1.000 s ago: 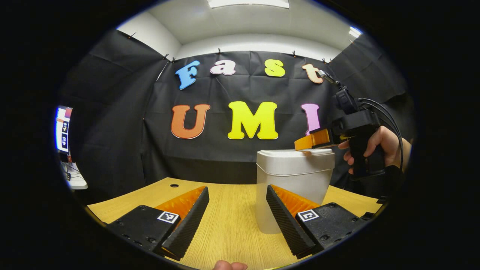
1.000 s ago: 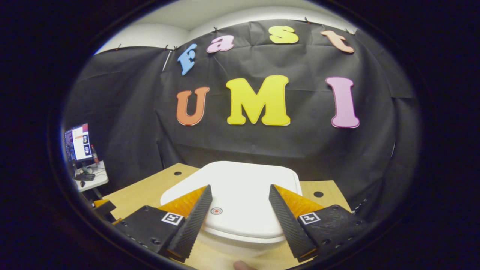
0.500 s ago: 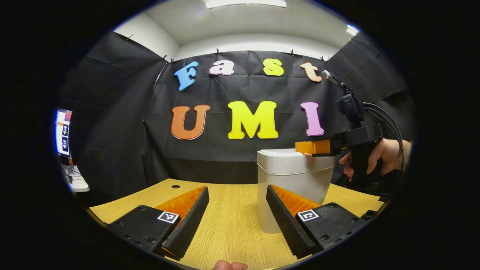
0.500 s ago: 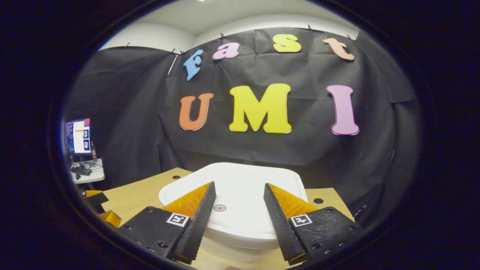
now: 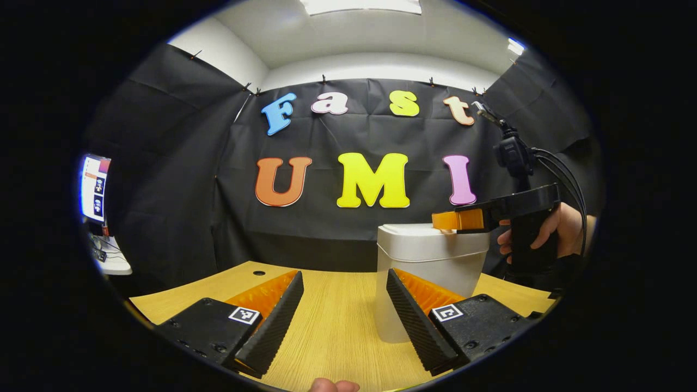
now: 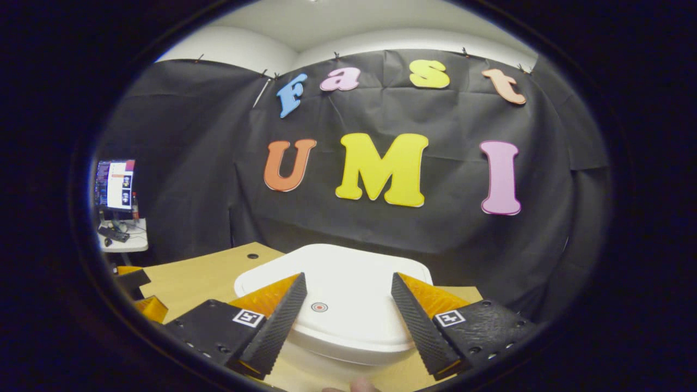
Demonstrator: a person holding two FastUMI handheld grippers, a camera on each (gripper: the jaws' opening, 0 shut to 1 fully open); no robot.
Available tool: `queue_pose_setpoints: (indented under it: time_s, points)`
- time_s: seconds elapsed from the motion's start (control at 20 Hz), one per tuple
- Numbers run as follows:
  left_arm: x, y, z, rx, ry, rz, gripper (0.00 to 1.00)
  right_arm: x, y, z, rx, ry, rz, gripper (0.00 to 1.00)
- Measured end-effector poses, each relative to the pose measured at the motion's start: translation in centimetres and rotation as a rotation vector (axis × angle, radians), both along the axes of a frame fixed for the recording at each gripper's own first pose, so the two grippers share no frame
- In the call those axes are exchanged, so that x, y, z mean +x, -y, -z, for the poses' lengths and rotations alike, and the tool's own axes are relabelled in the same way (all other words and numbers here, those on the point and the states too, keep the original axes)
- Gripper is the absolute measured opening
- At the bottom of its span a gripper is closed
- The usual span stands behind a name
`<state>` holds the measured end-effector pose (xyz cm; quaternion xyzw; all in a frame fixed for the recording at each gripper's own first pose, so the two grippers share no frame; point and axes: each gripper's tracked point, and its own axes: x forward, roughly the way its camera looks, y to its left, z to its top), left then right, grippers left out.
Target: Press the lid of the desktop garbage bin to open it, pick up the crumpled paper on the desktop and throw it into the bin, then pick up the pop can on the desktop and drop it into the bin, and finally close the garbage bin lid.
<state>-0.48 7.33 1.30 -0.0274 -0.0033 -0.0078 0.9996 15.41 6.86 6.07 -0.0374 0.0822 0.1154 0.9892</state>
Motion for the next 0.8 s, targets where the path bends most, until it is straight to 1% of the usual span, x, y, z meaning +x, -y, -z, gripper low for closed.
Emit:
queue_pose_setpoints:
  time_s: [0.05,0.15,0.2,0.25,0.3,0.45,0.55,0.6,0.65,0.7,0.75,0.8]
  points:
    - [0.0,0.3,-0.3,-0.011,0.006,-0.004,0.99,-0.2,0.3,-0.3,0.031,0.002,-0.005,0.98]
    - [0.3,1.1,-0.8,-0.014,0.009,-0.007,0.98,-0.4,1.3,-1.7,0.089,0.030,0.005,0.95]
    - [0.4,1.2,-1.1,-0.003,0.010,-0.013,0.99,-0.7,1.8,-2.3,0.102,0.051,0.008,0.95]
    - [0.5,1.3,-1.7,0.008,0.017,-0.022,0.99,-0.9,2.4,-2.8,0.106,0.071,0.011,0.98]
    - [0.7,1.5,-2.1,0.015,0.023,-0.030,0.99,-1.3,3.2,-2.9,0.106,0.085,0.020,0.95]
    - [1.2,2.8,-2.4,0.015,0.030,-0.024,0.99,-3.2,5.7,-3.6,0.117,0.129,0.044,0.95]
    - [1.5,3.5,-2.5,0.021,0.031,-0.022,0.99,-4.8,7.3,-3.2,0.130,0.149,0.065,0.95]
    - [1.7,4.1,-2.6,0.020,0.030,-0.018,0.99,-5.5,8.2,-2.6,0.134,0.152,0.081,0.97]
    - [1.9,4.6,-2.6,0.017,0.027,-0.012,0.98,-6.3,8.8,-1.9,0.139,0.158,0.093,0.95]
    - [2.0,5.3,-2.7,0.016,0.020,-0.003,0.98,-7.0,9.5,-1.2,0.149,0.162,0.109,0.95]
    - [2.0,6.0,-2.7,0.021,0.017,0.005,0.99,-7.7,10.0,-0.7,0.154,0.171,0.117,0.98]
    - [1.9,6.3,-3.0,0.030,0.019,0.007,0.98,-8.5,10.3,-0.1,0.148,0.179,0.124,0.97]
